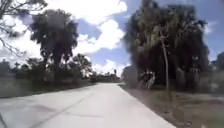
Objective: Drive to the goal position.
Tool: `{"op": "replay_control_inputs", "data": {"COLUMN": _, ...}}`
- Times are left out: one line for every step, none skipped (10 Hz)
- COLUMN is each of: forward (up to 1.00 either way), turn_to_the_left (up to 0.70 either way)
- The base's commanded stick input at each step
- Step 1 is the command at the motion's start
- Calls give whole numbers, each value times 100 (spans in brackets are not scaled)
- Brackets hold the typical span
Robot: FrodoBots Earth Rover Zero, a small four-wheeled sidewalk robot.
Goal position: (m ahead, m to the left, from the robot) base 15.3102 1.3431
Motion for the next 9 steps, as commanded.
{"op": "replay_control_inputs", "data": {"forward": 100, "turn_to_the_left": 0}}
{"op": "replay_control_inputs", "data": {"forward": 100, "turn_to_the_left": 0}}
{"op": "replay_control_inputs", "data": {"forward": 100, "turn_to_the_left": 0}}
{"op": "replay_control_inputs", "data": {"forward": 100, "turn_to_the_left": 0}}
{"op": "replay_control_inputs", "data": {"forward": 100, "turn_to_the_left": 0}}
{"op": "replay_control_inputs", "data": {"forward": 100, "turn_to_the_left": 0}}
{"op": "replay_control_inputs", "data": {"forward": 100, "turn_to_the_left": 0}}
{"op": "replay_control_inputs", "data": {"forward": 100, "turn_to_the_left": 0}}
{"op": "replay_control_inputs", "data": {"forward": 100, "turn_to_the_left": 0}}
